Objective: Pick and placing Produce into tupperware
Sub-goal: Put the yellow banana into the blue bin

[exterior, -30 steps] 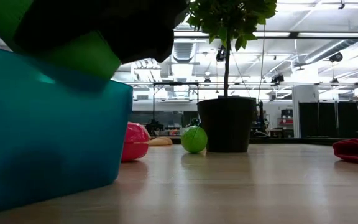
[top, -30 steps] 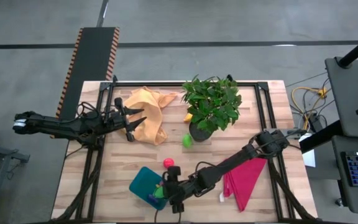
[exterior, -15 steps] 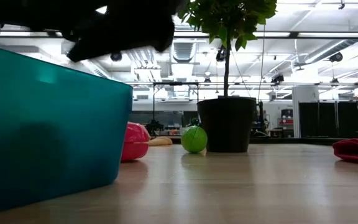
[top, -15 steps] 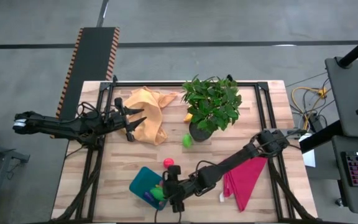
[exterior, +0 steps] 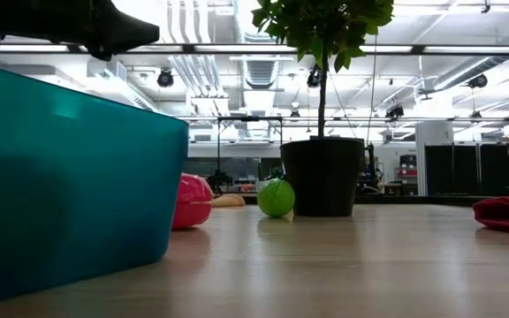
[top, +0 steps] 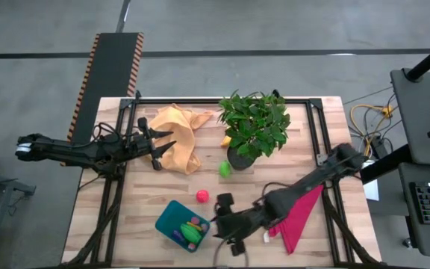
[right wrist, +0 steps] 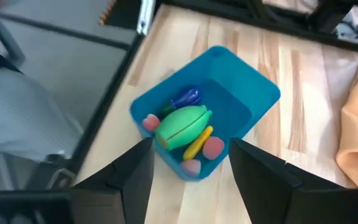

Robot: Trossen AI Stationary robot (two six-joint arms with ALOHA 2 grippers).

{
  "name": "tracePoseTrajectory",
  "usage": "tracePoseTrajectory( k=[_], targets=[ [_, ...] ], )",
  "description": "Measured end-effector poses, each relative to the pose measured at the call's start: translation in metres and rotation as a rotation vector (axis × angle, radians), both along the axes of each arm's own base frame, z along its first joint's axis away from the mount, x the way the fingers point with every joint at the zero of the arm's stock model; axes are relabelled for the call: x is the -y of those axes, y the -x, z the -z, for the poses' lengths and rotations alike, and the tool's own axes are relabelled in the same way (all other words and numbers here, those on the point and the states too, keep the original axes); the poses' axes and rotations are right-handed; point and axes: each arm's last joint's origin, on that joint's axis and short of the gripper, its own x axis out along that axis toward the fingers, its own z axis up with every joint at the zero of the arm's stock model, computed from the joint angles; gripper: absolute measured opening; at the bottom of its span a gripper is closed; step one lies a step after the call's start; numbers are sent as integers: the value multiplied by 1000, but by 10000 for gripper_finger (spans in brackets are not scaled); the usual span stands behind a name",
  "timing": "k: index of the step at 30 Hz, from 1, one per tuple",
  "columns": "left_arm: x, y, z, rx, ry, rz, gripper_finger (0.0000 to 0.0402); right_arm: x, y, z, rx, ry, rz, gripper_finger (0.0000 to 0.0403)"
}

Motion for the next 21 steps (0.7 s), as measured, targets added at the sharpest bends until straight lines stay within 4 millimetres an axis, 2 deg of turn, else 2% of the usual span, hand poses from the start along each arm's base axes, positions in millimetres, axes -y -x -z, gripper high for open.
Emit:
tracePoseTrajectory(
  k=[4,7,13,17,21],
  targets=[
    [0,0,0,-1,0,0,140,8,42,-10,109,-64,-38,187],
    [0,0,0,1,0,0,140,22,77,-8,178,-109,-61,177],
    [0,0,0,2,1,0,140,61,134,17,315,-188,-61,161],
    [0,0,0,2,1,0,140,85,160,37,406,-205,-56,147],
    [0,0,0,0,2,0,140,114,169,49,525,-194,15,124]
  ],
)
